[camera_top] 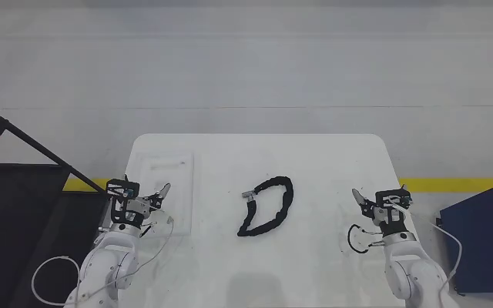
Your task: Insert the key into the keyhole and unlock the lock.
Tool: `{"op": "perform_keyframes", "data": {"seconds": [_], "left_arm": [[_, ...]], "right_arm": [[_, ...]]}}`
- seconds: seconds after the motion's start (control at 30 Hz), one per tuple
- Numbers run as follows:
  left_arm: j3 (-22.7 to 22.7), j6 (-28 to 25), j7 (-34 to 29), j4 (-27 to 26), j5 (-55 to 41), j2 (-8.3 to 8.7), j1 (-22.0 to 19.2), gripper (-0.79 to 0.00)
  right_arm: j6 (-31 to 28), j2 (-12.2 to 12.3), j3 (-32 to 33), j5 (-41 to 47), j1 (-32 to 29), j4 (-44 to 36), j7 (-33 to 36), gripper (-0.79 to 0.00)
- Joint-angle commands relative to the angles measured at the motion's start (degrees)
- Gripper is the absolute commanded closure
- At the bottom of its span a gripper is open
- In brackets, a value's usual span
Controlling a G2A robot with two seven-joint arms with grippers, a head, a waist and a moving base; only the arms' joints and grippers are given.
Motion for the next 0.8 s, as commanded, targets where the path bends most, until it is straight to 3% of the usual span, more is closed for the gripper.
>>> {"op": "perform_keyframes", "data": {"seconds": [0.0,0.4,0.57,0.77], "left_arm": [[0.0,0.0,0.0,0.0,0.0,0.0,0.0,-0.785],[0.0,0.0,0.0,0.0,0.0,0.0,0.0,-0.784],[-0.2,2.6,0.7,0.6,2.8,-0.13,-0.8,-0.785],[-2.5,1.1,0.6,-0.3,3.8,0.03,-1.9,-0.785]], "right_arm": [[0.0,0.0,0.0,0.0,0.0,0.0,0.0,-0.785],[0.0,0.0,0.0,0.0,0.0,0.0,0.0,-0.784],[0.0,0.0,0.0,0.0,0.0,0.0,0.0,-0.785],[0.0,0.0,0.0,0.0,0.0,0.0,0.0,-0.785]]}}
